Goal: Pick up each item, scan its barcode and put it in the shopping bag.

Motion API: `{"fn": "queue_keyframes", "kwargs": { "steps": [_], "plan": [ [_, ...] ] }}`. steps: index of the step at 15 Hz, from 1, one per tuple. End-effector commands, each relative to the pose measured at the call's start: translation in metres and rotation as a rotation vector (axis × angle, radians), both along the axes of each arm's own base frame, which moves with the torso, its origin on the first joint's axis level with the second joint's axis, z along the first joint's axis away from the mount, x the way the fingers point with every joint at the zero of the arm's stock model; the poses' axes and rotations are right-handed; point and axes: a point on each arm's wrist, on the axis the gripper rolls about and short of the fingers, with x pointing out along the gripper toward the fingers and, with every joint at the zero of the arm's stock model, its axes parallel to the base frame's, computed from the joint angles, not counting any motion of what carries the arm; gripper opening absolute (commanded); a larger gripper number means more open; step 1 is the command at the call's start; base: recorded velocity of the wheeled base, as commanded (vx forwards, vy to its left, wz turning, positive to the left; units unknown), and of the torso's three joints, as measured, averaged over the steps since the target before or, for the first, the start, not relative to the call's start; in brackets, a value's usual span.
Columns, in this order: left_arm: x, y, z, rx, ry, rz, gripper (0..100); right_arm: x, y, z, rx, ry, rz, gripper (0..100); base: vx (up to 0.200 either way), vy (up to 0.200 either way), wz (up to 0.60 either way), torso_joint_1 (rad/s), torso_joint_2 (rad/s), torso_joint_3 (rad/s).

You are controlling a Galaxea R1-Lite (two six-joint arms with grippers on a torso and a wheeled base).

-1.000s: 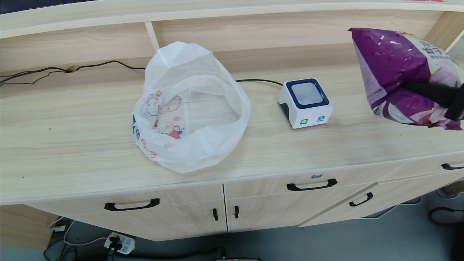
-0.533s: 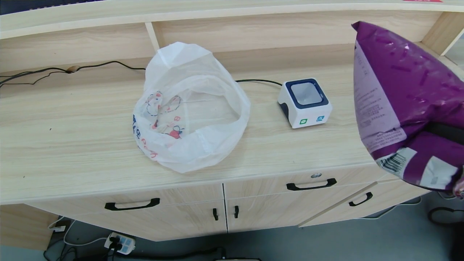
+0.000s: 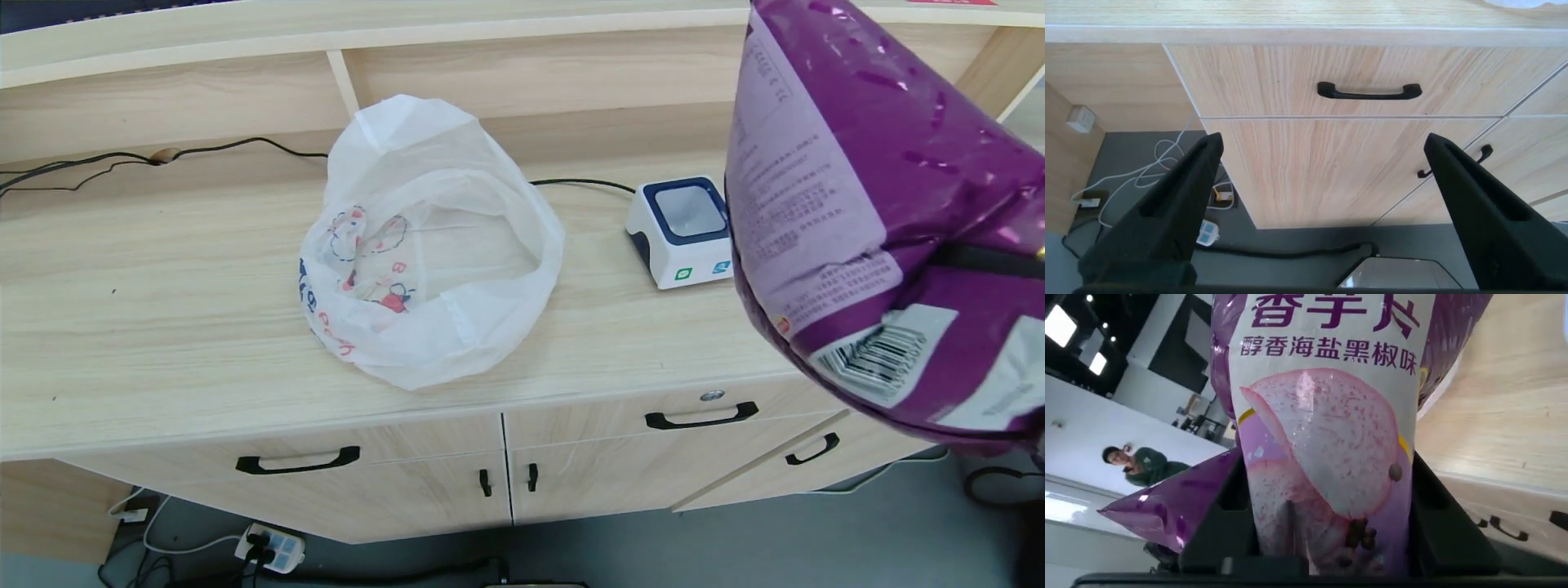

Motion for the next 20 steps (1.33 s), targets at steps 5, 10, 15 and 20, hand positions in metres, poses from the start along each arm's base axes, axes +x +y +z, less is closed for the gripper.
{"fn": "queue_keyframes", "kwargs": {
  "steps": [5,10,15,20],
  "plan": [
    [0.000,0.000,0.000,0.000,0.001,0.001,100,0.055,0.045,0.002,0.092,0.083,0.109,0,0.000,0.000,0.00,0.000,0.00,0.000],
    [0.000,0.000,0.000,0.001,-0.001,0.001,100,0.036,0.062,-0.003,0.224,0.114,0.278,0,0.000,0.000,0.00,0.000,0.00,0.000],
    [0.000,0.000,0.000,0.011,-0.001,0.001,100,0.031,0.067,-0.026,0.252,0.174,0.334,0,0.000,0.000,0.00,0.000,0.00,0.000],
    [0.000,0.000,0.000,0.029,-0.001,0.001,100,0.018,0.074,-0.027,0.314,0.201,0.493,0,0.000,0.000,0.00,0.000,0.00,0.000]
  ]
}}
